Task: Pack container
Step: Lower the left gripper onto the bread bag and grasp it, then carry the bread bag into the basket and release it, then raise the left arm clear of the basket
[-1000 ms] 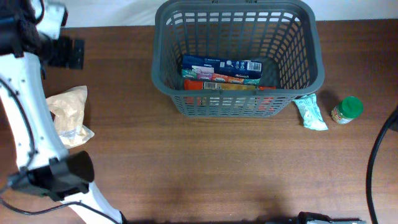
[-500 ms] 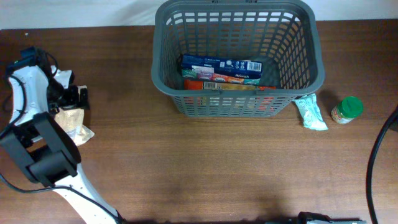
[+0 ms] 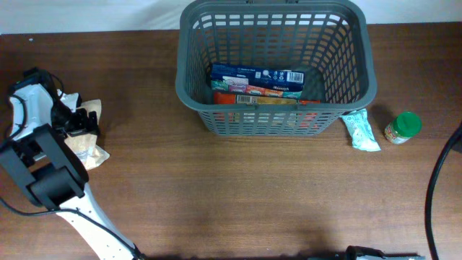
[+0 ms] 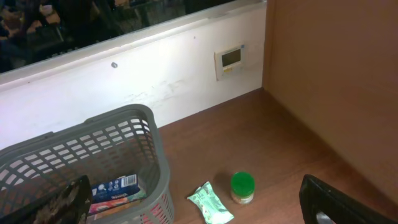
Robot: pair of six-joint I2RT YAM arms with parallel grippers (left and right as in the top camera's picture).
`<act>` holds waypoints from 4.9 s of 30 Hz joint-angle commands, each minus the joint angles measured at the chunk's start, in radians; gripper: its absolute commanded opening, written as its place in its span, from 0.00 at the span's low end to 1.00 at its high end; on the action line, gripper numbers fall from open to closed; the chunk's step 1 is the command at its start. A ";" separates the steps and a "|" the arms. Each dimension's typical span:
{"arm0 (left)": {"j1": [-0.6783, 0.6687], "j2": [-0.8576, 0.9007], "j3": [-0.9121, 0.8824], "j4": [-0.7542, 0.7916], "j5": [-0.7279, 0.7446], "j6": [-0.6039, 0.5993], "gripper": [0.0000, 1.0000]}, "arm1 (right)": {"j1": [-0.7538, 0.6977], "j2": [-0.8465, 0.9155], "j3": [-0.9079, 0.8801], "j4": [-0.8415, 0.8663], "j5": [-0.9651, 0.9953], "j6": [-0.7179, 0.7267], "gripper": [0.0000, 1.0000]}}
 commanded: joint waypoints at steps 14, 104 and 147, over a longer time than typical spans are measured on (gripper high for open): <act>0.004 0.047 0.000 -0.022 0.022 -0.010 0.02 | -0.008 0.003 0.006 0.003 0.015 0.008 0.99; -1.121 -0.031 0.825 -0.011 0.010 0.240 0.99 | -0.008 0.003 0.006 0.003 0.015 0.009 0.99; -0.386 -0.334 0.816 -0.537 -0.039 -0.148 0.99 | -0.027 0.420 -0.175 0.023 0.168 0.116 0.99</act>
